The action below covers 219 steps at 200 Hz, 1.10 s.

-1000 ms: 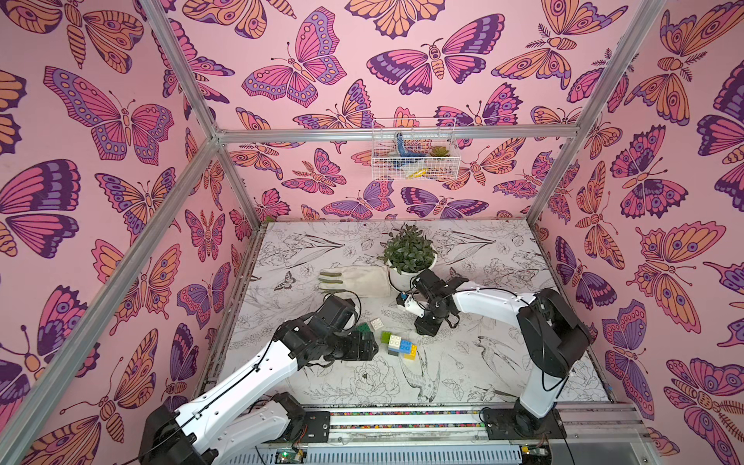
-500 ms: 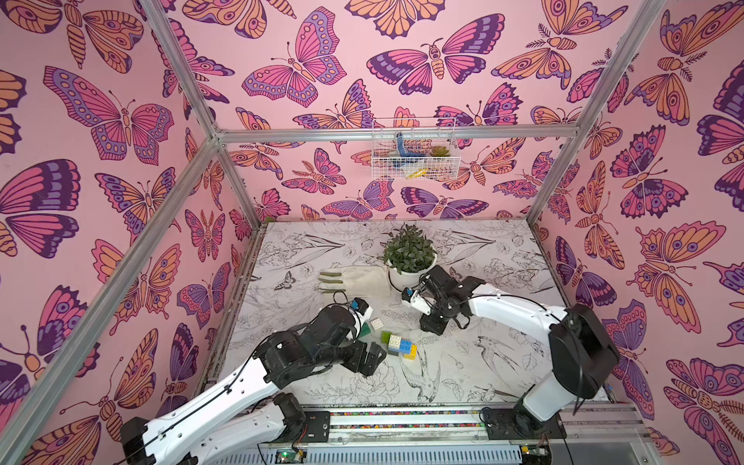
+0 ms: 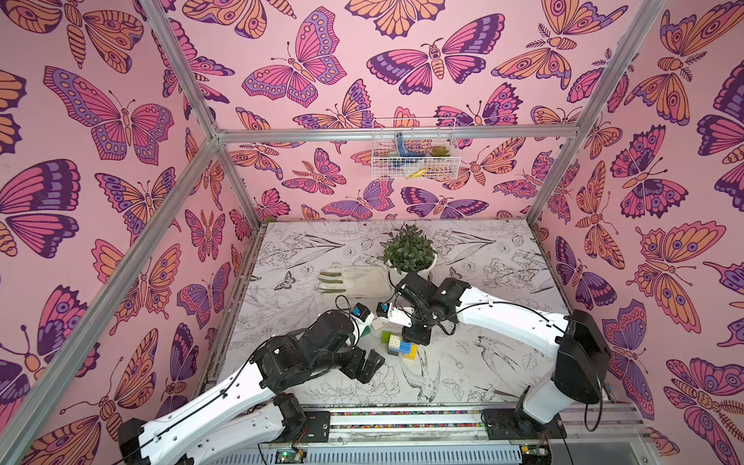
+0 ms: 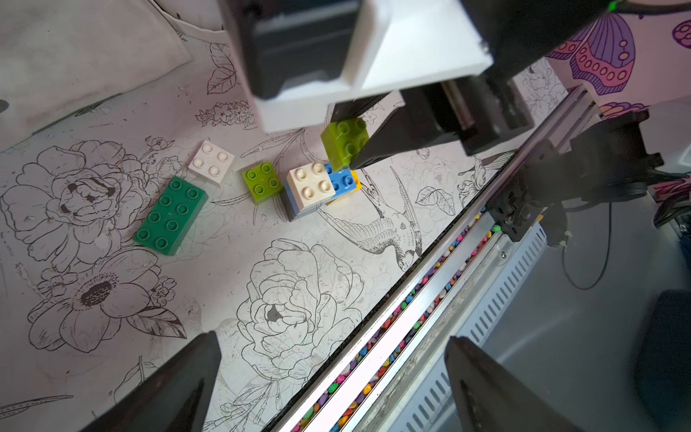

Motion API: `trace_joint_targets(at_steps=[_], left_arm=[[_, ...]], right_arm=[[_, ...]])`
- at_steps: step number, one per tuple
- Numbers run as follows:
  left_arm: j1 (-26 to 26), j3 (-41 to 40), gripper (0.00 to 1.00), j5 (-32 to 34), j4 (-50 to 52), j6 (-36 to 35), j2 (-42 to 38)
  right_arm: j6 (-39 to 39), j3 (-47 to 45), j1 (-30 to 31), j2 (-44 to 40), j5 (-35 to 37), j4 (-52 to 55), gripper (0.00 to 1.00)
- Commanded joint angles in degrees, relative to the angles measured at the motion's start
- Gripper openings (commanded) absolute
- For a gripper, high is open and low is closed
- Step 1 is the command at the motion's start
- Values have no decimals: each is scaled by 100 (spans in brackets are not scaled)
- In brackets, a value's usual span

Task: Assemble a giraffe with lego
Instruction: Assemble the lego brick with the lego brick.

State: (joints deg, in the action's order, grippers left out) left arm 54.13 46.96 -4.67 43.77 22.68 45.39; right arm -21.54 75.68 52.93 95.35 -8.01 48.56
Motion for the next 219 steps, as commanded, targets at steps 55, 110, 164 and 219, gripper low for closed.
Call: trace_joint_targets(at_steps=[55,110,164,219], left_arm=[[187,-73,100,131,282,-1,-212],[199,-99,100,299,320,47,-246],[201,-117,100,292,321,53,-192],[200,-110,100,264,312,37,-162]], right_arm=[[-227,984,147,628,-123,742,21],[-49,1151,330,845,-121,866,21],[9,1072,367,934,-111,760,21],[71,1026,367,1058,-55,664,21]])
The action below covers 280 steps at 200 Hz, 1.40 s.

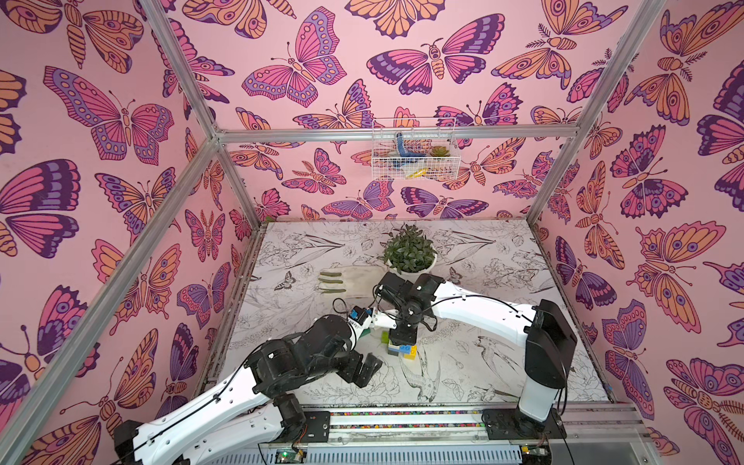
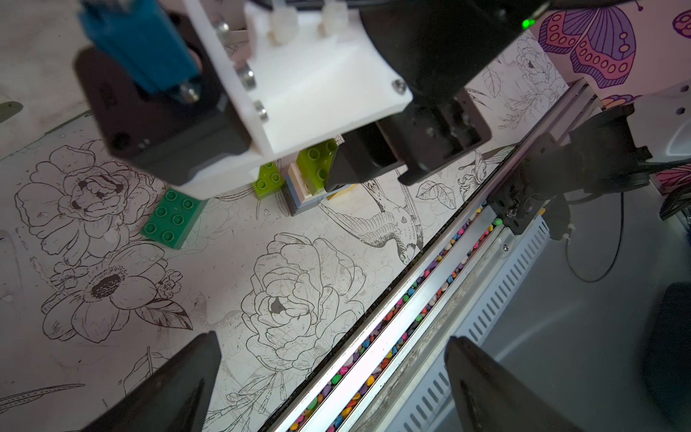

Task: Assemble a giraffe with lego
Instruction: Assemble the lego brick with the lego brick.

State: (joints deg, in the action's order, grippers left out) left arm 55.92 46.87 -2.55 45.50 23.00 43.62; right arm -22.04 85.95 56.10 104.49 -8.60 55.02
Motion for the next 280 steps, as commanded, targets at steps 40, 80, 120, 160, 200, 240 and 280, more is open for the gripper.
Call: trace_joint_targets(at_steps=[40,80,120,160,200,240,280], left_arm=[[21,-106,100,44,151,-5,84],[24,-116,100,63,140,4,80],[24,-110,100,52,143,-6,113],[24,-124,100,70,143,-2,128],[24,-121,100,83,143,2,153],[24,-125,100,127,141,20,130],[24,-151,100,234,102,89,70]], right_arm=[[154,53,51,251,21,3,21],[200,75,49,290,66,20,21],[157,-69,42,371,166,105,20],[233,-497,2,389,108,-32,20],[303,-864,-2,427,-13,-244,20],[394,-1194,-7,94,-225,-317,19],[359,-1588,-3,-403,-475,-187,20]])
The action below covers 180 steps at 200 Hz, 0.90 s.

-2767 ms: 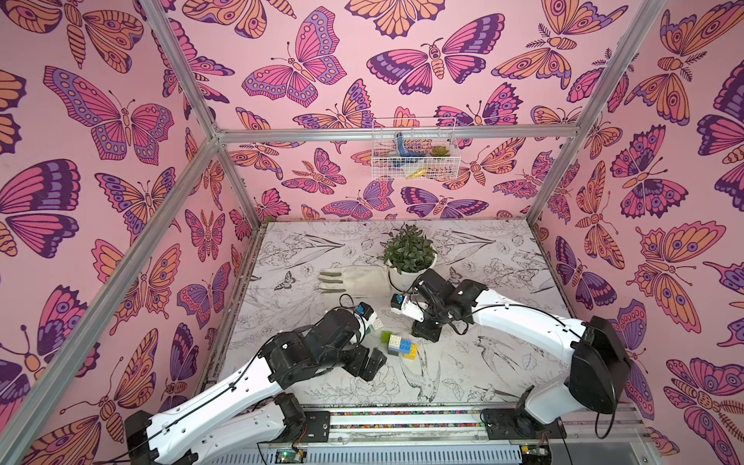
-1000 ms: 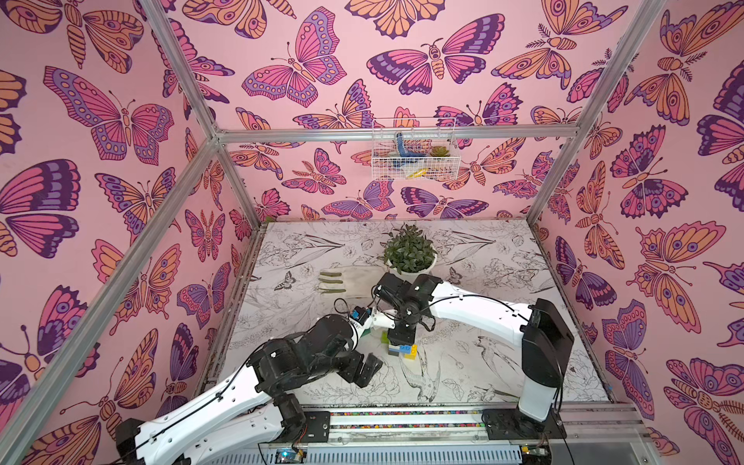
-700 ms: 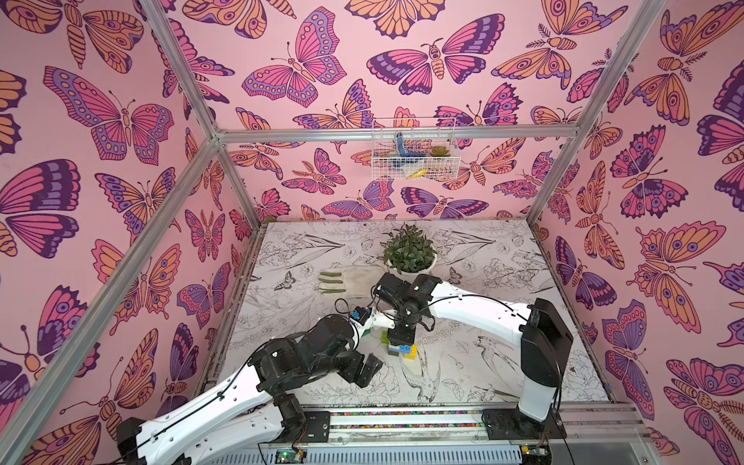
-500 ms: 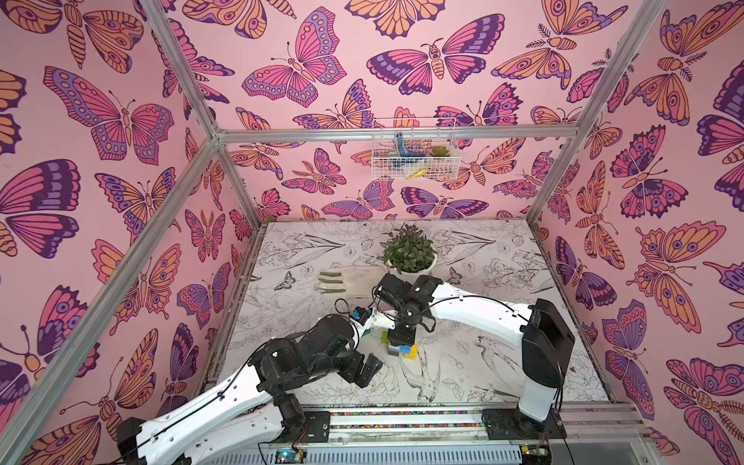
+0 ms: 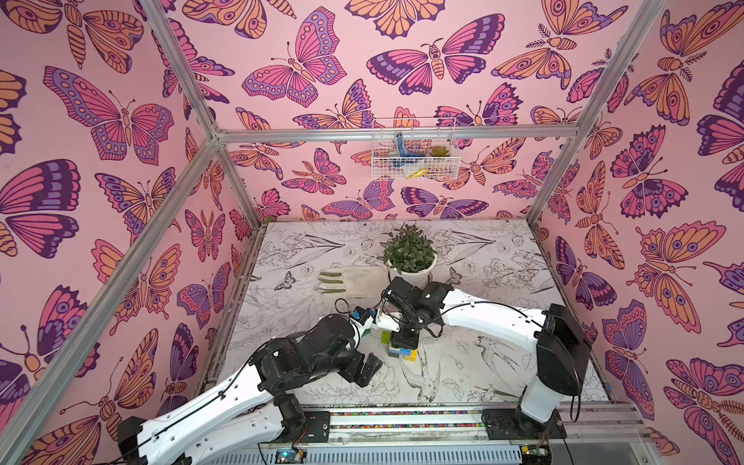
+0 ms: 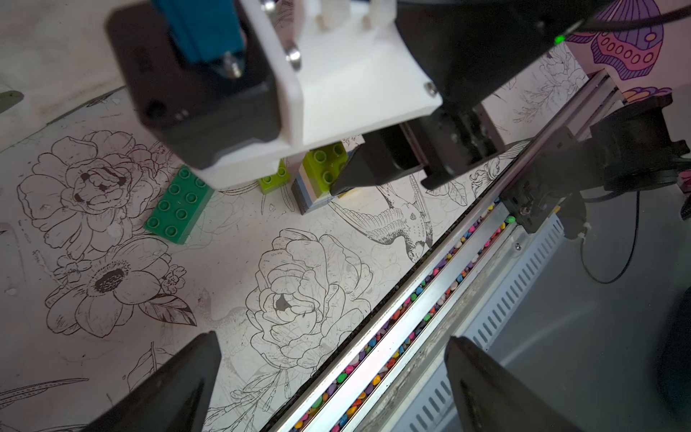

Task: Assemble a giraffe with lego
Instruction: Assemble the lego brick with the lego brick.

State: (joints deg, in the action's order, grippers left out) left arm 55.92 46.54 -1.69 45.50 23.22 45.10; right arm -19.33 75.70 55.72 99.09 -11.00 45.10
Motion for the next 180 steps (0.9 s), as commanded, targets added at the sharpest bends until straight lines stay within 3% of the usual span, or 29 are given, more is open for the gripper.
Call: trace_joint_targets(at_steps=[1,52,79,124,148,180], left_arm=[[20,-114,100,150,101,72,-79],[-162,-311,100,197,-84,518,-294],[-476,-356,98,131,-78,646,-457],[-1201,-119,97,-91,160,704,-510],[-1688,207,97,-425,539,866,96],[-1691,730,96,-798,598,1292,1354]], right_arm=[[88,-573,34,133,-244,811,20],[83,-697,35,-254,-335,783,27],[227,-722,35,-452,-276,552,53],[547,-703,-106,-858,-409,295,85],[1030,-913,-323,-1626,-486,-21,89],[2196,-1440,-959,-2704,-169,-288,91]])
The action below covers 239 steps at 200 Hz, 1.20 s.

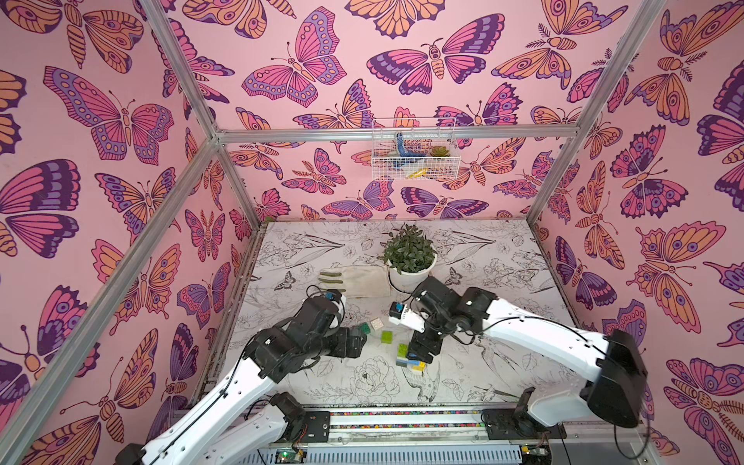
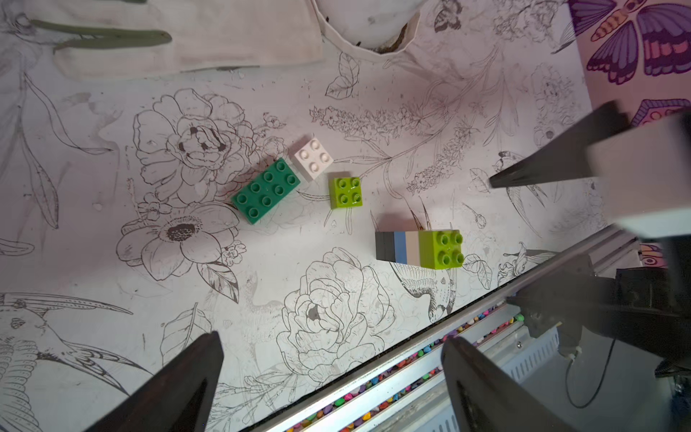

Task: Assemble a giraffe with lego
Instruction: Assemble the lego brick with the lego brick, then pick up the lego brick from the center of the board.

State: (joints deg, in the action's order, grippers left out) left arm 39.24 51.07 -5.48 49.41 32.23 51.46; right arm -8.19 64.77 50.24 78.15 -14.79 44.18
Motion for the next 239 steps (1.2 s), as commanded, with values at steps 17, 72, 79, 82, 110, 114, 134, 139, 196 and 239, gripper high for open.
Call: trace_joint_targets(at_steps=[17,72,79,82,110,114,134,139,196,239], left_arm=[[188,492,94,-315,75,564,1332],[605,1032,83,69,-439,919,3139],[624,1096,82,113,-445,933,3330],[634,1122,81,138,-451,935,3407],[677,1361,77,300,-567,899,3929],[681,1396,76,306,-577,868,4003],[706,1591,75,295,-598,742,4380],[716,1632,75,285,-607,716,4461],[800,1962,69,551,-354,637,5159],[830,2073,64,782,-293,636,5393]], right_arm=[[1705,-765,-624,-1070,498,-448,93],[3244,-1487,-624,-1912,1461,-866,94],[3330,-1579,-623,-2013,1510,-925,94],[3369,-1601,-627,-2042,1544,-933,94],[3412,-1661,-628,-2190,1672,-760,94],[3401,-1656,-634,-2198,1676,-734,94],[3386,-1652,-625,-2230,1753,-639,96],[3385,-1652,-629,-2226,1757,-639,96],[3361,-1573,-636,-2291,1972,-473,96],[3322,-1486,-646,-2187,2013,-444,95]])
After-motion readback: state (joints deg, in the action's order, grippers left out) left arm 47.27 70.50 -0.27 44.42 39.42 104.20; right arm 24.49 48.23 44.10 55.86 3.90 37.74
